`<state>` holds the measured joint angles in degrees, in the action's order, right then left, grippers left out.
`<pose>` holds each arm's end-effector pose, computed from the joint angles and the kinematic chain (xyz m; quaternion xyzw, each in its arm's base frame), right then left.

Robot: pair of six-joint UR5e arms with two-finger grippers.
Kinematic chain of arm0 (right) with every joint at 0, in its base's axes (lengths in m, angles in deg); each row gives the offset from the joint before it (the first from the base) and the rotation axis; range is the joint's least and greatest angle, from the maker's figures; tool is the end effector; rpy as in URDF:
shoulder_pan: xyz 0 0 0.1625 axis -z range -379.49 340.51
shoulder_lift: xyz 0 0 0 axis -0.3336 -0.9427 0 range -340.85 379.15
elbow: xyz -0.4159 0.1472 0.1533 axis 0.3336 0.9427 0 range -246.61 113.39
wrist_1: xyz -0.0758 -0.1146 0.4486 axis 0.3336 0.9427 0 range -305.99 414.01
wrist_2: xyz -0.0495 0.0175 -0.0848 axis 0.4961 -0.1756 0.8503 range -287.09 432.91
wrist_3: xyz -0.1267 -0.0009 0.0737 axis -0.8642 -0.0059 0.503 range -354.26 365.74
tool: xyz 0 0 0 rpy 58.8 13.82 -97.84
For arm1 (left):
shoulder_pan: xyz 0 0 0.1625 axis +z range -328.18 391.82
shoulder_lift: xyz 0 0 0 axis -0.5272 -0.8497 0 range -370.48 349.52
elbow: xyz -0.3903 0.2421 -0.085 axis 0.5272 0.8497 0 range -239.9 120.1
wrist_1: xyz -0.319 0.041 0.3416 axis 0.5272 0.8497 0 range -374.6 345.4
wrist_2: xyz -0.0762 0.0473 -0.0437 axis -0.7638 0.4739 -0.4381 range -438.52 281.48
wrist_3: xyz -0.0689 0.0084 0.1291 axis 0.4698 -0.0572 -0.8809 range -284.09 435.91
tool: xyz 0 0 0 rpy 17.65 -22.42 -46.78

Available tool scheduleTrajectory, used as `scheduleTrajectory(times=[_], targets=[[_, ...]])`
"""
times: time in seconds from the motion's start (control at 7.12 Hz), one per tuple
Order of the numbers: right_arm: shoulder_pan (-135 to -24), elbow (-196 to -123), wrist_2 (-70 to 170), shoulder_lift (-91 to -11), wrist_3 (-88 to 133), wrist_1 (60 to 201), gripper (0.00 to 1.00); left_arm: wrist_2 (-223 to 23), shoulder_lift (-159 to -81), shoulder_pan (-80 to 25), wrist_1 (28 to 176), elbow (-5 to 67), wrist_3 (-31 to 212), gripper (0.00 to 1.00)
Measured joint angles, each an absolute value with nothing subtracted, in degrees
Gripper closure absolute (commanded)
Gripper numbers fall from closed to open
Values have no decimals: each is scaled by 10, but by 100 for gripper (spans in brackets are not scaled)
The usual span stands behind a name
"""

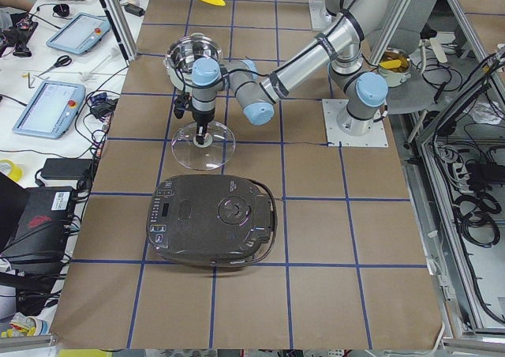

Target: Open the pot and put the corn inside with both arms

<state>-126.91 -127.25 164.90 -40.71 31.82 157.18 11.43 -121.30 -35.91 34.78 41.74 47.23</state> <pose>0.3658 -0.7374 0.4387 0.0770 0.9910 -0.1066 0.0240 0.1286 -0.6662 0.2268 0.0557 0.9959 -0.0645 0.0302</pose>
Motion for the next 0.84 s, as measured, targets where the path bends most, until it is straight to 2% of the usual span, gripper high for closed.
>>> scheduleTrajectory(times=[0.56, 0.7, 0.84], targets=[[-1298, -1157, 1643, -317, 354, 1579, 100, 117, -1226, -360, 352, 419, 531, 83], [-1303, -1136, 1643, -300, 357, 1582, 100, 117, -1228, -358, 352, 420, 544, 82], [-1309, -1123, 1643, -286, 360, 1590, 100, 116, -1230, -357, 352, 423, 551, 75]])
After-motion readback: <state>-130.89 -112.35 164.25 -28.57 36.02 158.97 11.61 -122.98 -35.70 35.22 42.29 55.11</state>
